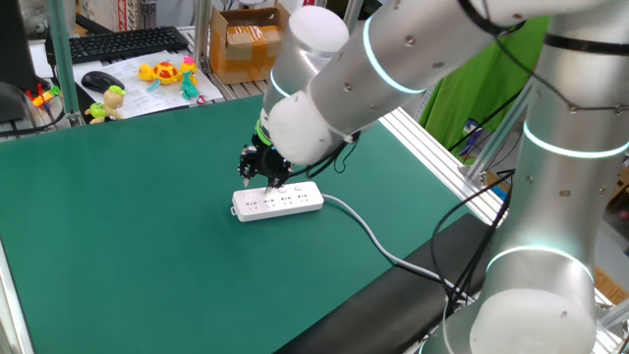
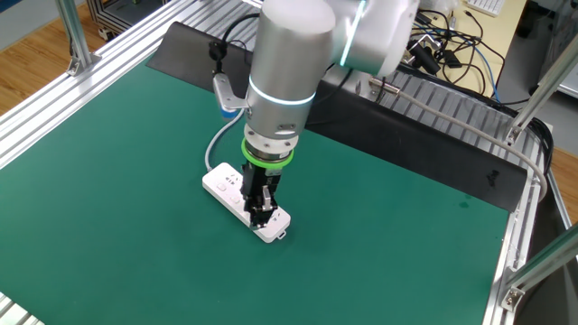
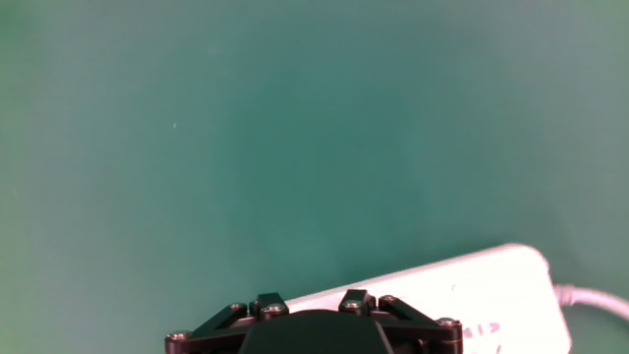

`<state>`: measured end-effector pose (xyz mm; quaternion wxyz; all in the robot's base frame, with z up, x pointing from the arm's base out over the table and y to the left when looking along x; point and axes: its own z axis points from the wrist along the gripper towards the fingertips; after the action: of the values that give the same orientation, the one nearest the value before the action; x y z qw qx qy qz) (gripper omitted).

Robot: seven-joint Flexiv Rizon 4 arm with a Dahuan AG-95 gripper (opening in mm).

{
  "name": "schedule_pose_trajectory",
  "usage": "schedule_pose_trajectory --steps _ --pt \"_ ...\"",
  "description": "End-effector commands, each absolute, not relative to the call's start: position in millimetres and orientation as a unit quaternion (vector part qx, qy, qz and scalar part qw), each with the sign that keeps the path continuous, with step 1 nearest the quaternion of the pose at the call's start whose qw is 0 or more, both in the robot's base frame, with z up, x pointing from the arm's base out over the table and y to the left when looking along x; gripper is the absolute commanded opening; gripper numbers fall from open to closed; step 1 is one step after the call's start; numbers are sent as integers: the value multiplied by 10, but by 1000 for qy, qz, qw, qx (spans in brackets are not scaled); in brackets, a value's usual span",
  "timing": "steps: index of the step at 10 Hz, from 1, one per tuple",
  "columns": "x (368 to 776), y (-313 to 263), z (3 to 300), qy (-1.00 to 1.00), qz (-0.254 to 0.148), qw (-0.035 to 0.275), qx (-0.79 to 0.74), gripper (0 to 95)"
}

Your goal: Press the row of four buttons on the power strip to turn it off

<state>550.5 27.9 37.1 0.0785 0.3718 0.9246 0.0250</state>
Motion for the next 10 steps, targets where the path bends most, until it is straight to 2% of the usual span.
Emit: schedule_pose_trajectory --steps 1,10 --pt "5522 285 363 930 29 71 360 380" --pt "5558 265 398 934 38 65 350 380"
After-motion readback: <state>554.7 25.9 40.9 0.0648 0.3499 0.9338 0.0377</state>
